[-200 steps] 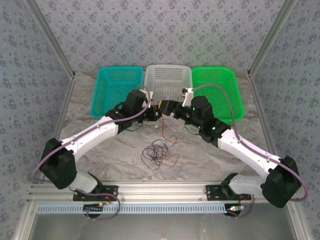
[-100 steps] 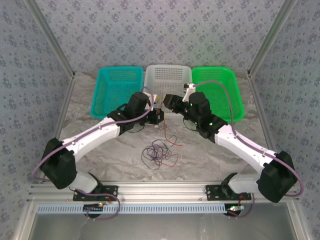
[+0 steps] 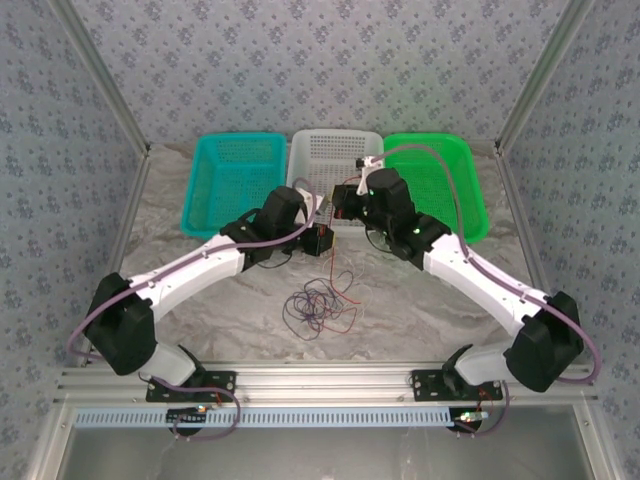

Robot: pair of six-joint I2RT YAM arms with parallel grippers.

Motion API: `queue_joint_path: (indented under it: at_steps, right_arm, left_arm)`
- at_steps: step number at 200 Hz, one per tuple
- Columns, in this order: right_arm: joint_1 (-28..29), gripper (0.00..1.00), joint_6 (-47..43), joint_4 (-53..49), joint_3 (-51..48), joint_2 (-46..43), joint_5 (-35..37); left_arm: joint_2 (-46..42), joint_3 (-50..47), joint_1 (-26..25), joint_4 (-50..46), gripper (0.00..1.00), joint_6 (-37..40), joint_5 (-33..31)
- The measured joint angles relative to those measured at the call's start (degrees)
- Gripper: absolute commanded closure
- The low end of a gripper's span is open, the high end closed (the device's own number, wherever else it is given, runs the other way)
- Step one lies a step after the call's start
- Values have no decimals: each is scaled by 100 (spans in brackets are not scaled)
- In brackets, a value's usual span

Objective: Untangle the cables

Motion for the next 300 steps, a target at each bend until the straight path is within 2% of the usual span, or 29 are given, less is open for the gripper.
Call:
queue_joint_path:
  at_steps: [71, 111, 134, 147, 158, 168, 196, 235, 300]
  right_arm:
    - [149, 100, -1552, -1574, 741, 439, 162]
    - [140, 100, -1827, -1862, 769, 450, 151]
    - [31, 100, -1775, -1867, 826, 483, -28]
    - [-79, 100, -1674, -1906, 966, 562, -184]
    - [-190, 100, -1580, -1923, 1097, 623, -275]
    - [-310, 100, -1499, -1939, 1241, 664, -372]
    - [-658, 100, -1228, -1958, 1808, 767, -549]
    - [-848, 100, -1012, -1996, 2706, 1261, -664]
    - [-1054, 100, -804, -1770, 3812, 2712, -1093]
  left_arm:
    - [22, 35, -33, -516, 99, 717, 671]
    - [87, 79, -66, -651, 98, 850, 763]
    - [92, 90, -87, -649, 84, 833, 595]
    - [87, 96, -101, -616, 64, 785, 317]
    - [42, 98, -98, -557, 56, 800, 55]
    - [-48, 96, -87, -485, 44, 721, -170]
    - [-649, -81, -85, -157, 32, 684, -730]
    - [-1451, -529, 22, 170, 26, 612, -1300]
    - [-1849, -1073, 549, 146, 22, 358, -1628]
